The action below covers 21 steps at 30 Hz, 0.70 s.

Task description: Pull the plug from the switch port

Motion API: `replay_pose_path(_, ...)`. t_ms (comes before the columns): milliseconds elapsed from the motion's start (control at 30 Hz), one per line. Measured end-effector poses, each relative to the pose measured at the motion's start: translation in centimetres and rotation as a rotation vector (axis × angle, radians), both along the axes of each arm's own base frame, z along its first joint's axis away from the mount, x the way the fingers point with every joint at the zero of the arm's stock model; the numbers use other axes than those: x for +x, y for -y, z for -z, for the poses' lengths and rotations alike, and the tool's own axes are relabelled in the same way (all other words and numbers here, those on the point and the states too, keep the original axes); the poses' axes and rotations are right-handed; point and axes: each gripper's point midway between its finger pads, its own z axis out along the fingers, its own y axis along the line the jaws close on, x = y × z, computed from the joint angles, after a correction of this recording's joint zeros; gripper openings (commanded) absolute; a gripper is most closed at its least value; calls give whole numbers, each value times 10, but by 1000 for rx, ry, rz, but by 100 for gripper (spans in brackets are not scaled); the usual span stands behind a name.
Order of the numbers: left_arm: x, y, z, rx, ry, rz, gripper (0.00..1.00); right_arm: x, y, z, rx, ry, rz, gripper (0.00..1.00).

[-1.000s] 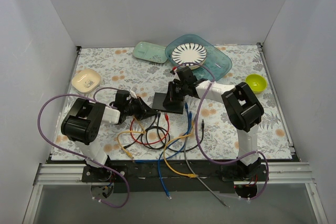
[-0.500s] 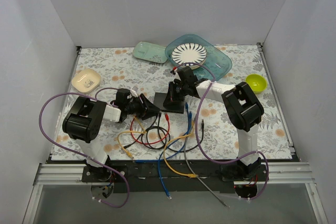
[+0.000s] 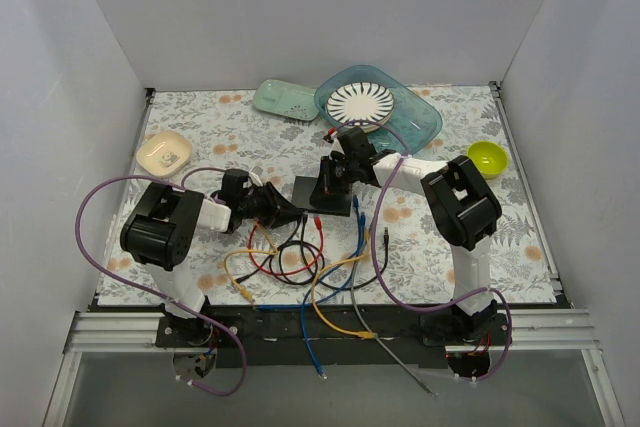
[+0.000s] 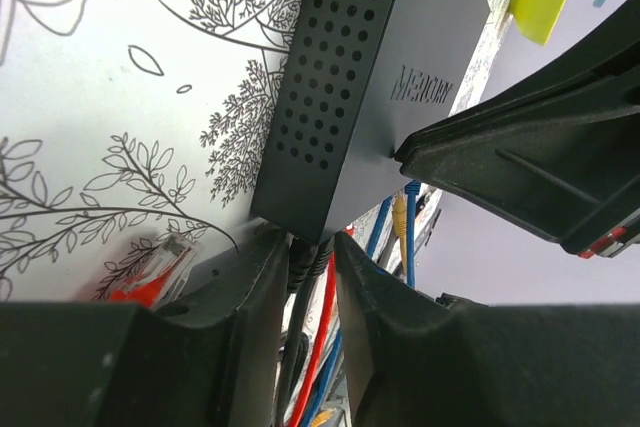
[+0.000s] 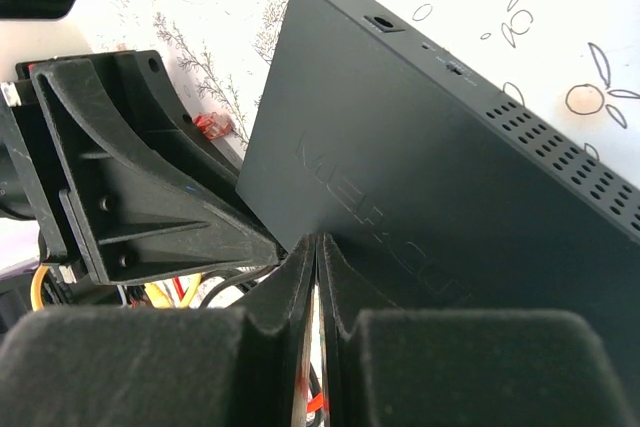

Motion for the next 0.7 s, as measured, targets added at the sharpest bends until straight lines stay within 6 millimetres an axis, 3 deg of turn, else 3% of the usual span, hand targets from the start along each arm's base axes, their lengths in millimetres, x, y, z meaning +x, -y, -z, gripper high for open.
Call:
replay_pose_path(100,1,0,0,-1,-21,-7,23,0,0,0,2,-2,-1,11)
replay_pose_path(267,1,1,2,-2,-44,-16,0,0,0,0,3,-2,-2,12)
replay_pose_path(700,2,0,1,9,3,-9,0,-1,-1,0,4,-3,-5,12)
